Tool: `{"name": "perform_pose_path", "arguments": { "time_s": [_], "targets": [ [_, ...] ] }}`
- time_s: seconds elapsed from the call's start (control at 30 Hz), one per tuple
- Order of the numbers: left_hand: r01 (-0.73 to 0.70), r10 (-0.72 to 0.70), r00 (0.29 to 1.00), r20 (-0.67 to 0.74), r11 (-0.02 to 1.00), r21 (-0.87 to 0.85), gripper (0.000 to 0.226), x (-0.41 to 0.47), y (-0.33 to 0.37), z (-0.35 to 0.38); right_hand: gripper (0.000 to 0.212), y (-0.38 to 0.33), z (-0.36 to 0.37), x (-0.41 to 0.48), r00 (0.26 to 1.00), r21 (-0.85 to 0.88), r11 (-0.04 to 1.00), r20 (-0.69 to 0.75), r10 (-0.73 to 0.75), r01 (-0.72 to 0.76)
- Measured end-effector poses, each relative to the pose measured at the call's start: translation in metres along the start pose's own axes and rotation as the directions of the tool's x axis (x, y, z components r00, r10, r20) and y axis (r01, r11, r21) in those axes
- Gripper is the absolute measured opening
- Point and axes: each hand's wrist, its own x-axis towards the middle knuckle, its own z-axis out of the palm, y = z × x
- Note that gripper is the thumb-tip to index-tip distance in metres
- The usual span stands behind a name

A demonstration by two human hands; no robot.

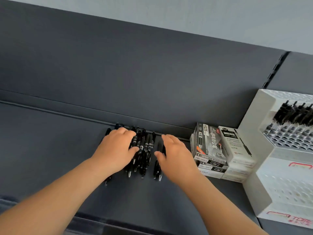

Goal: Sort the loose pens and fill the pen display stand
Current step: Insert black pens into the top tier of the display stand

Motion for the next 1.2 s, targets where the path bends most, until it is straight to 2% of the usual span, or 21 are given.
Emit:
{"name": "perform_pose_path", "arguments": {
  "time_s": [0.17, 0.3, 0.5, 0.73, 0.8, 0.9, 0.97, 1.07, 1.2],
  "targets": [
    [-0.023, 0.022, 0.999, 0.043, 0.999, 0.028, 0.049, 0.003, -0.005, 0.021, 0.040, 0.002, 0.020, 0.004, 0.968, -0.041, 0.969, 0.061, 0.244, -0.242],
    [0.020, -0.027, 0.996, 0.090, 0.997, 0.078, 0.049, 0.010, 0.000, 0.030, 0.038, 0.004, 0.030, 0.011, 0.933, -0.026, 0.938, 0.096, 0.346, -0.345],
    [0.025, -0.032, 0.995, 0.095, 0.997, 0.072, 0.045, 0.014, 0.009, 0.037, 0.031, -0.005, 0.041, 0.026, 0.941, 0.111, 0.935, 0.061, 0.333, -0.338],
    [0.025, -0.021, 0.997, 0.078, 0.999, -0.048, 0.047, 0.010, 0.005, 0.044, 0.028, -0.010, 0.048, 0.035, 0.952, 0.310, 0.900, 0.079, 0.296, -0.305],
    [0.023, -0.018, 0.998, 0.066, 0.998, -0.066, 0.047, 0.010, 0.002, 0.045, 0.029, -0.008, 0.049, 0.038, 0.949, 0.394, 0.864, 0.100, 0.300, -0.315],
    [0.024, -0.018, 0.998, 0.052, 0.994, -0.103, 0.049, 0.009, -0.002, 0.046, 0.018, -0.006, 0.049, 0.042, 0.940, 0.520, 0.785, 0.141, 0.311, -0.337],
    [0.017, -0.009, 0.998, 0.061, 0.992, -0.128, 0.053, 0.009, -0.003, 0.046, 0.014, -0.005, 0.049, 0.043, 0.928, 0.608, 0.704, 0.188, 0.322, -0.367],
    [0.021, -0.005, 0.996, 0.089, 0.984, -0.177, 0.058, 0.008, -0.003, 0.045, 0.019, -0.004, 0.046, 0.041, 0.918, 0.726, 0.571, 0.234, 0.319, -0.384],
    [0.072, -0.054, 0.996, 0.066, 0.950, -0.305, 0.050, 0.007, -0.001, 0.038, 0.024, -0.001, 0.037, 0.036, 0.933, 0.801, 0.498, 0.201, 0.300, -0.333]
  ]
}}
